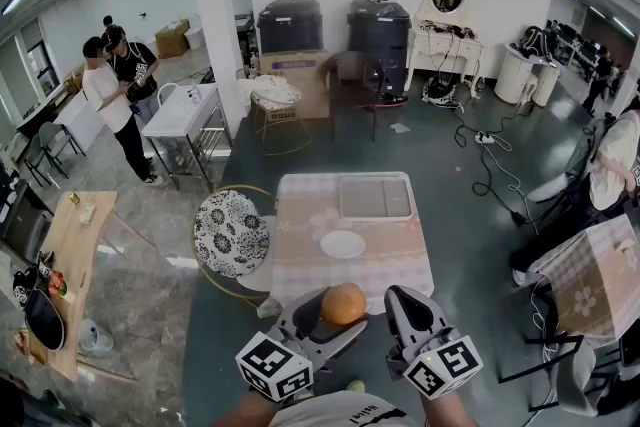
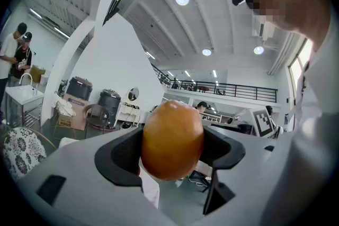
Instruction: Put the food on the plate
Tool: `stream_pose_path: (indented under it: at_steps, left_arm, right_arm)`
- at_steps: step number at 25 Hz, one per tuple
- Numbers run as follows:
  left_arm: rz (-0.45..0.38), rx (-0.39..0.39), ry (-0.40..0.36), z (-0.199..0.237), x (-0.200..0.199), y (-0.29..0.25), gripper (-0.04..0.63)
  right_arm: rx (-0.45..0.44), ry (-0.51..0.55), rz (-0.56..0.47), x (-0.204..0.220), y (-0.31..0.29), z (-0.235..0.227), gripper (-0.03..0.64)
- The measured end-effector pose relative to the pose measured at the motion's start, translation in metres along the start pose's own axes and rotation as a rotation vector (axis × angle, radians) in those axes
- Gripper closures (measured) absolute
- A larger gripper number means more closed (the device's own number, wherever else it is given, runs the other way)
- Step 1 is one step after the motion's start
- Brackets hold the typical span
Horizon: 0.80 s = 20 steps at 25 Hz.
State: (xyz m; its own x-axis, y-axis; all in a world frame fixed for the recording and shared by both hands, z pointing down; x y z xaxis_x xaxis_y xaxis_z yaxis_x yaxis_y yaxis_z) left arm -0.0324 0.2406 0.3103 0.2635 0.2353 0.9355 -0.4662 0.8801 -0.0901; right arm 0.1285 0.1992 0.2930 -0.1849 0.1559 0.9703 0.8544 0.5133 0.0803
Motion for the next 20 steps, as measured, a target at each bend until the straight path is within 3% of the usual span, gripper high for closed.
stream_pose_path:
  at_steps: [13, 20]
  left_arm:
    - [0.016, 0.011, 0.000, 0.004, 0.001, -0.008, 0.247]
    - [0.023, -0.022, -0.006, 0.014, 0.003, -0.013, 0.247]
  right_arm:
    - [-0.012, -0.021, -0.015, 0.001, -0.003, -0.007, 0.601]
    - [-0.029, -0.054, -0.036, 0.001, 0.003, -0.014, 0.601]
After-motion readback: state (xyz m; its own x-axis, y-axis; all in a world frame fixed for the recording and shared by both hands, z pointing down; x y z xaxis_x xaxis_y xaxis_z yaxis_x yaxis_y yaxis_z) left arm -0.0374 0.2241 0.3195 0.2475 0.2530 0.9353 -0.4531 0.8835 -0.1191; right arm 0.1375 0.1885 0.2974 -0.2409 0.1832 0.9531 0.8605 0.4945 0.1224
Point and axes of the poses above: the fingertips, and each gripper's own axes: y backward along the fingers, z to its left, x out of its underside, the point moved 7 cm from there along y, backward along the fingers, and after that the axes turned 12 degrees about -x, right-handed, at the moved point
